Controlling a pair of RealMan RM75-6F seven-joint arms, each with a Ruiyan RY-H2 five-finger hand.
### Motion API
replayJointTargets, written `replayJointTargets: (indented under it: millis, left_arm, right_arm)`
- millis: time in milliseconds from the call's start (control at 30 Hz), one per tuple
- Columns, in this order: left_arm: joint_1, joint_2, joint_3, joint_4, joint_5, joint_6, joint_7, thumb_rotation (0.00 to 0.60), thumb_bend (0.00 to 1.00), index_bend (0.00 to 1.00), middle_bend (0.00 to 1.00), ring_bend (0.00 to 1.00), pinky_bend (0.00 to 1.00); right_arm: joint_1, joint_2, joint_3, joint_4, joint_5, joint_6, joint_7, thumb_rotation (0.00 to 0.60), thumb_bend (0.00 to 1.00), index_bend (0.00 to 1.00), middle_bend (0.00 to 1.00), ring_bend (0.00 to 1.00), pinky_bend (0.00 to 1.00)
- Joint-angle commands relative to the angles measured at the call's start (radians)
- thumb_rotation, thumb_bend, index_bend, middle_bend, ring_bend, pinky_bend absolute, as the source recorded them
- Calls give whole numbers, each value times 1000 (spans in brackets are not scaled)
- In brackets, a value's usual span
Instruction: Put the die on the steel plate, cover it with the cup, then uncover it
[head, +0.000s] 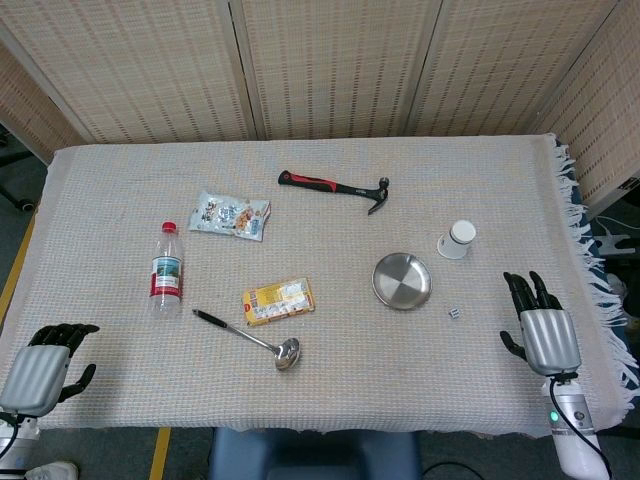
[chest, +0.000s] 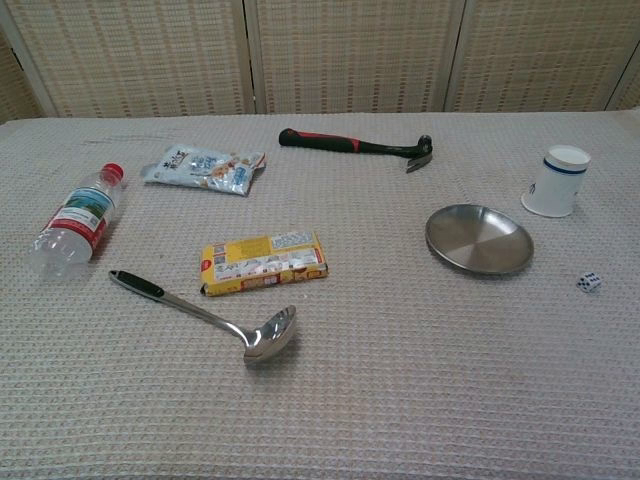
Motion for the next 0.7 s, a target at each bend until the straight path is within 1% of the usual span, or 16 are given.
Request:
replayJointTargets:
  millis: [33, 167, 300, 367, 400, 467, 533, 567, 700]
  left_arm:
    - [1, 1, 0, -3, 3, 3, 0, 600, 334, 267, 283, 228, 238]
    - [4, 4, 3, -9, 14, 12, -5, 600, 334, 265, 283, 228, 238]
    - [4, 7, 1, -6, 22, 17, -22, 600, 336, 254, 283, 228, 241]
    - [5, 7, 2, -1, 26, 20, -27, 600, 336, 251, 283, 228, 242]
    - [5, 8, 3, 0, 27, 19, -31, 600, 336, 250, 283, 228, 242]
    - [6, 12, 6, 0, 30, 16, -42, 600, 335, 246, 284, 228, 244]
    - [7, 18, 7, -3, 30, 16, -46, 600, 335, 244, 284, 229, 249]
    - [8, 19, 6, -6, 30, 19, -48, 600, 335, 244, 283, 230, 250]
    - [12, 21, 2, -13, 32, 33, -49, 600, 336, 243, 284, 231, 251]
  right_arm:
    - [-9, -5, -6, 5, -24, 16, 18, 600, 114, 0, 99, 9, 300]
    - [-20, 2, -14, -2, -45, 27, 40, 600, 114, 3, 100, 9, 300]
    - [-22, 19, -17, -26, -47, 11, 60, 600, 114, 24, 99, 9, 307]
    - [-18, 20, -19, -25, -49, -2, 53, 600, 114, 57, 141, 47, 344]
    - [-17, 17, -21, -21, -47, -9, 43, 600, 114, 94, 201, 101, 380]
    - [-13, 8, -24, -12, -33, -30, 9, 600, 114, 192, 368, 263, 480]
    - [-8, -2, -29, 1, -30, -47, -22, 600, 114, 244, 504, 402, 593]
    - [-5, -5, -30, 8, -35, -51, -31, 600, 114, 263, 561, 454, 642]
    - [8, -31, -31, 73, -100, -26, -21, 600, 114, 349, 734, 607, 770]
